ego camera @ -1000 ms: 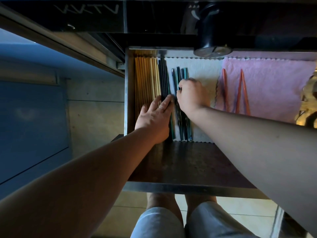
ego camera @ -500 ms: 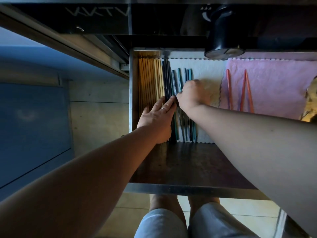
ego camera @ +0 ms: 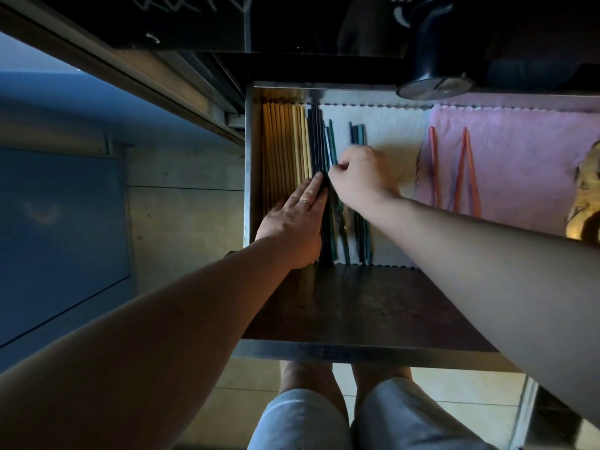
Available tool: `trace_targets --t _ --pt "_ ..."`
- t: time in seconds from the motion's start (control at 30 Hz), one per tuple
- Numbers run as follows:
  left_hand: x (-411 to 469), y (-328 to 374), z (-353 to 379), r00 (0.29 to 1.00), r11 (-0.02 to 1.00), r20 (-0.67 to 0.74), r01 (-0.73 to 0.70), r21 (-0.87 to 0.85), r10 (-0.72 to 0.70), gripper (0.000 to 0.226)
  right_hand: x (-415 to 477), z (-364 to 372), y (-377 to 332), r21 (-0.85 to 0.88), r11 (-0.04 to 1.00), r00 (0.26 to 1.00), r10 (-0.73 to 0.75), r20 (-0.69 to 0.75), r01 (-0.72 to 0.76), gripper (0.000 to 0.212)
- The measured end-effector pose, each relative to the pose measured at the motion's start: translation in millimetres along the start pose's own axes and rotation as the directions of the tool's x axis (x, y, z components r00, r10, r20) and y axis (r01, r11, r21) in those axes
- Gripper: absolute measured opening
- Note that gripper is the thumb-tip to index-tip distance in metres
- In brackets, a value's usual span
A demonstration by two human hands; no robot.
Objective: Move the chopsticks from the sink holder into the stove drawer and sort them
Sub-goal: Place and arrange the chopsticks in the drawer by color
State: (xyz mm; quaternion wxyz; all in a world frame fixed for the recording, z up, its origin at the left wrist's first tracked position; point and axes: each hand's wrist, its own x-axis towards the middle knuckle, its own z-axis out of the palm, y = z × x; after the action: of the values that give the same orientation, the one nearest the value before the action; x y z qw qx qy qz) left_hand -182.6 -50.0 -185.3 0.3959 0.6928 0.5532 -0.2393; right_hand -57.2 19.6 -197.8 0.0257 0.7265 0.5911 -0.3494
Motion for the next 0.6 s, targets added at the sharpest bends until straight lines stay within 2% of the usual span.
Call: trace_targets --t 0.13,0.27,0.4,0.6 --pt "-3 -1 1 1.0 1.0 -0.009 0.007 0.025 -0.007 0.09 5 16 0 0.033 0.999 0.998 0.022 0.059 -0.024 0.014" --pt "-4 -2 0 1.0 0.998 -0.004 0.0 0.056 0.001 0.088 13 26 -2 -0.002 0.998 0.998 0.058 0.031 -0.058 0.017" --pt "-4 -2 -2 1.0 0.998 0.008 -0.006 0.061 0.005 0.085 15 25 6 0.049 0.992 0.993 0.116 -0.015 -0.115 0.019" --pt "-4 -1 -3 1.0 0.999 0.016 -0.005 0.052 0.004 0.087 18 25 15 0.023 0.995 0.994 0.1 0.048 -0.101 0.023"
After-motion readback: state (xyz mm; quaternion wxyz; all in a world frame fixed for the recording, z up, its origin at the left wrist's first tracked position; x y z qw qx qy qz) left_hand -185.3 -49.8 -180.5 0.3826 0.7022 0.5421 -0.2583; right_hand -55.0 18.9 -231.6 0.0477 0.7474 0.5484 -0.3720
